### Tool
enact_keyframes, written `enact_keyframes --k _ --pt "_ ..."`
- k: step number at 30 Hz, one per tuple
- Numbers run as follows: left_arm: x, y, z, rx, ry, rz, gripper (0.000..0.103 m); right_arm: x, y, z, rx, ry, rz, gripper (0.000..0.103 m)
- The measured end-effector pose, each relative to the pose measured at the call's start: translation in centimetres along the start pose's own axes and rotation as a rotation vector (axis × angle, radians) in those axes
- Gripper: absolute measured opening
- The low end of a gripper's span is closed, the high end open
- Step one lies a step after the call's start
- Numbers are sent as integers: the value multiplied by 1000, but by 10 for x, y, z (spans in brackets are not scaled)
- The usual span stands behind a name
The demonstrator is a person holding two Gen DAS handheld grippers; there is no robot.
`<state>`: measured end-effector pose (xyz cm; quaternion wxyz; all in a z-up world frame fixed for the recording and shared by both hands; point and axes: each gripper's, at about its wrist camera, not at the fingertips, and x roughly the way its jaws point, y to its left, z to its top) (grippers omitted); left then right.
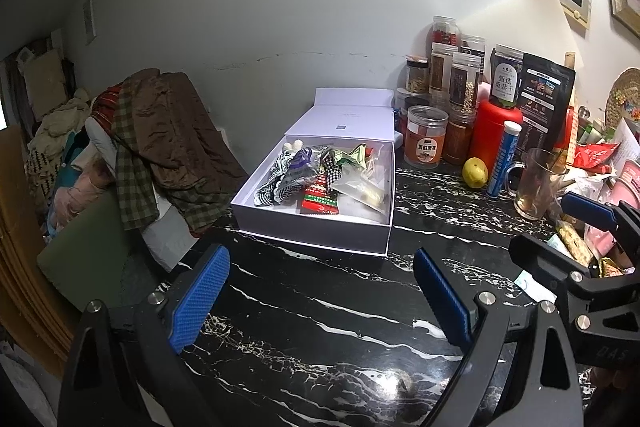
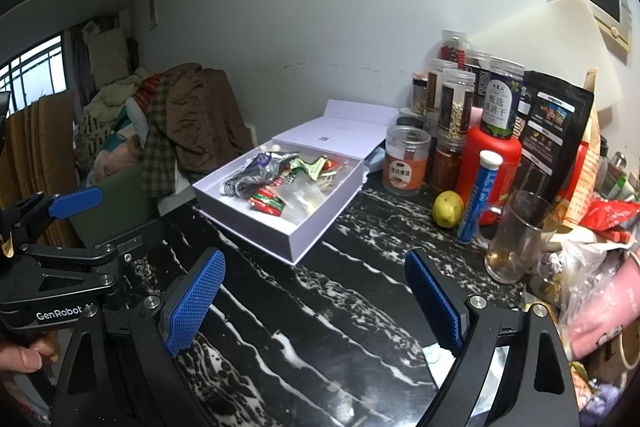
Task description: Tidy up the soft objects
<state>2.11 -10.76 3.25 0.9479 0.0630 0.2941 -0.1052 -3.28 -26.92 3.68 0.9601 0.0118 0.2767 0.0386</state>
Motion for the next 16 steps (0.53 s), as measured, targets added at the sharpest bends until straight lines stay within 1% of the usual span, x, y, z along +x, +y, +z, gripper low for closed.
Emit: enact_keyframes --k 16 --pt "10 3 -2 -3 17 -2 95 9 -5 -3 14 22 -6 92"
